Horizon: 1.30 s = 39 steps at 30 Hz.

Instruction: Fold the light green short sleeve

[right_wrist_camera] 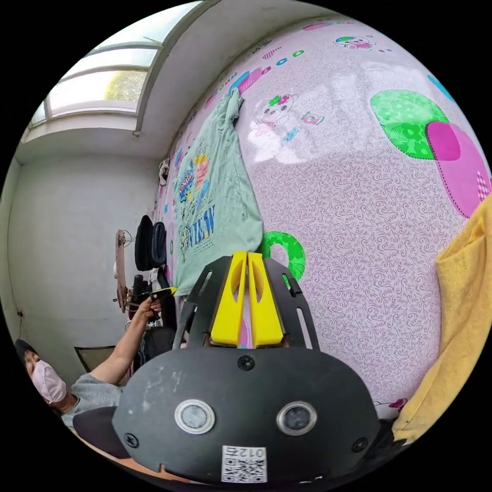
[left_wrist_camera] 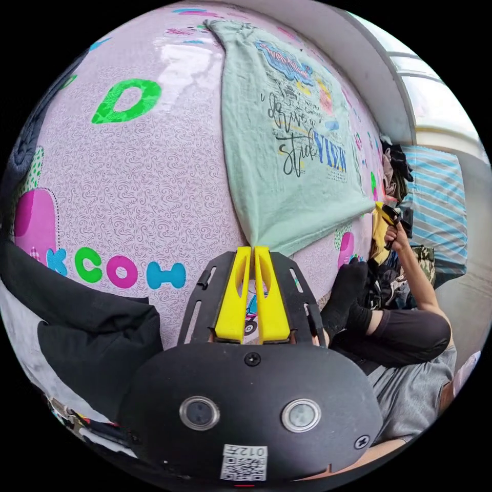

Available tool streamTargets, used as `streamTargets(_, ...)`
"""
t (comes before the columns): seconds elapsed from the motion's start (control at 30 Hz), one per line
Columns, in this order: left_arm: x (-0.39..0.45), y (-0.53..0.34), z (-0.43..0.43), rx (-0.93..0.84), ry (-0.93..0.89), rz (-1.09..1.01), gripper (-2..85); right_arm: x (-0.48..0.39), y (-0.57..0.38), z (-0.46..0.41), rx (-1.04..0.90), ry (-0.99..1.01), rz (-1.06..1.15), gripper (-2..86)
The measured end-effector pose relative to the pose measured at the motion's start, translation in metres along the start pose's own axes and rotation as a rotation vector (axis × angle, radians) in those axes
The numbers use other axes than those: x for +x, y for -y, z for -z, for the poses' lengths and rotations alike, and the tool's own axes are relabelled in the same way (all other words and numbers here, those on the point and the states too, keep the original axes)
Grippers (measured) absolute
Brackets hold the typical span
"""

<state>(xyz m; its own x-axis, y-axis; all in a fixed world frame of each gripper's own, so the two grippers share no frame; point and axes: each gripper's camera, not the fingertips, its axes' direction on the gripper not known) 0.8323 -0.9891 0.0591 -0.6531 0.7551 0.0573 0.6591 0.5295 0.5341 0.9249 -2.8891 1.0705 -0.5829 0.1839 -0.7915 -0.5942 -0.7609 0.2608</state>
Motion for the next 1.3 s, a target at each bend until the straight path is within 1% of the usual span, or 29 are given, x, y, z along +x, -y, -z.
streamTargets(0.07,0.006,0.013,0.005,-0.041,0.027,-0.039,0.9,0.017,0.007,0.021,-0.075,-0.069,-0.004,-0.7)
streamTargets(0.27,0.014,0.049,0.007,-0.160,0.113,-0.097,0.9,0.059,0.019,0.091,-0.158,-0.080,-0.051,-0.7)
streamTargets(0.33,0.009,0.058,0.012,-0.159,0.086,-0.084,1.0,0.071,0.024,0.119,-0.171,-0.048,-0.079,-0.6)
streamTargets(0.4,0.001,0.067,0.024,-0.144,0.010,-0.078,1.2,0.083,0.030,0.152,-0.163,0.041,-0.108,-0.5)
streamTargets(0.43,-0.002,0.069,0.028,-0.131,-0.018,-0.078,1.2,0.093,0.034,0.176,-0.152,0.122,-0.127,-0.3)
streamTargets(0.47,-0.008,0.072,0.037,-0.097,-0.076,-0.071,1.4,0.100,0.037,0.204,-0.107,0.190,-0.116,0.1)
streamTargets(0.5,-0.016,0.074,0.046,-0.048,-0.120,-0.059,1.6,0.103,0.038,0.217,-0.088,0.211,-0.115,0.3)
streamTargets(0.53,-0.019,0.074,0.050,-0.020,-0.138,-0.059,1.8,0.109,0.041,0.238,-0.069,0.225,-0.112,1.2)
streamTargets(0.6,-0.031,0.077,0.056,0.048,-0.211,-0.069,2.7,0.111,0.046,0.262,-0.095,0.209,-0.083,3.9)
streamTargets(0.63,-0.033,0.077,0.056,0.053,-0.230,-0.076,2.9,0.112,0.049,0.273,-0.125,0.188,-0.066,6.6)
streamTargets(0.7,-0.036,0.081,0.055,0.056,-0.262,-0.111,4.8,0.110,0.051,0.289,-0.166,0.167,-0.037,7.6)
streamTargets(0.8,-0.032,0.087,0.053,0.034,-0.199,-0.156,7.4,0.098,0.054,0.319,-0.194,0.084,0.051,8.3)
streamTargets(0.87,-0.028,0.091,0.053,0.013,-0.151,-0.195,8.2,0.085,0.057,0.346,-0.192,-0.006,0.128,9.0)
streamTargets(1.0,-0.013,0.101,0.049,-0.024,-0.113,-0.304,7.8,0.063,0.061,0.381,-0.225,-0.085,0.252,9.4)
streamTargets(1.07,-0.006,0.106,0.048,-0.032,-0.093,-0.338,6.5,0.049,0.062,0.400,-0.248,-0.153,0.311,6.4)
streamTargets(1.13,-0.001,0.110,0.046,-0.038,-0.051,-0.359,4.5,0.040,0.065,0.417,-0.255,-0.176,0.337,2.2)
streamTargets(1.2,0.004,0.116,0.047,-0.050,0.002,-0.378,2.6,0.035,0.070,0.436,-0.265,-0.190,0.335,0.7)
streamTargets(1.3,0.002,0.123,0.050,-0.070,-0.024,-0.378,1.7,0.039,0.086,0.481,-0.290,-0.108,0.283,-0.2)
